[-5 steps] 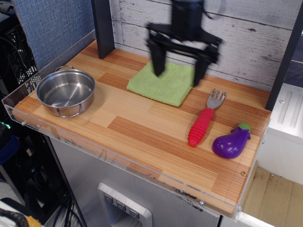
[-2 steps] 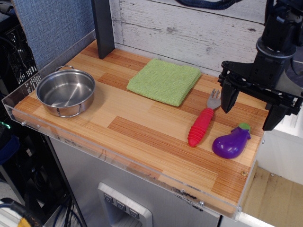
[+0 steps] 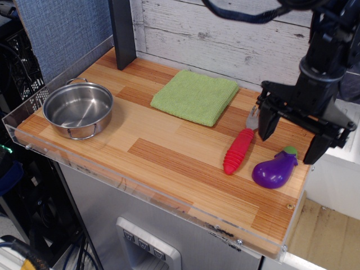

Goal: Move the egg plant and put on top of towel

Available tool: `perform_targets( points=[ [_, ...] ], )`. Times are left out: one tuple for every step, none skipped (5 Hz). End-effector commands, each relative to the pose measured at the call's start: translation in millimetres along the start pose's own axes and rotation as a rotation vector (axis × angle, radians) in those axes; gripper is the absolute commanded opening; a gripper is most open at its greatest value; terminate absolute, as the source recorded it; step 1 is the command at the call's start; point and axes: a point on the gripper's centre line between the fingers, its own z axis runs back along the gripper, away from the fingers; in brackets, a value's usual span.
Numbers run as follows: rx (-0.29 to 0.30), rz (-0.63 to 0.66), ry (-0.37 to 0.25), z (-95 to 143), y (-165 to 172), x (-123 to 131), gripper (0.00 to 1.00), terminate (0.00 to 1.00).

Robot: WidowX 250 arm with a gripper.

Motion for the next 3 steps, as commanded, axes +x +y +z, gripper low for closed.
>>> perform_targets(
  points=[
    [0.010, -0.003, 0.012, -4, 1, 5, 1.00, 0.00],
    [0.013, -0.007, 0.026, -9, 0, 6, 1.00, 0.00],
    [0.020, -0.010, 0.043, -16, -2, 7, 1.00, 0.00]
  ],
)
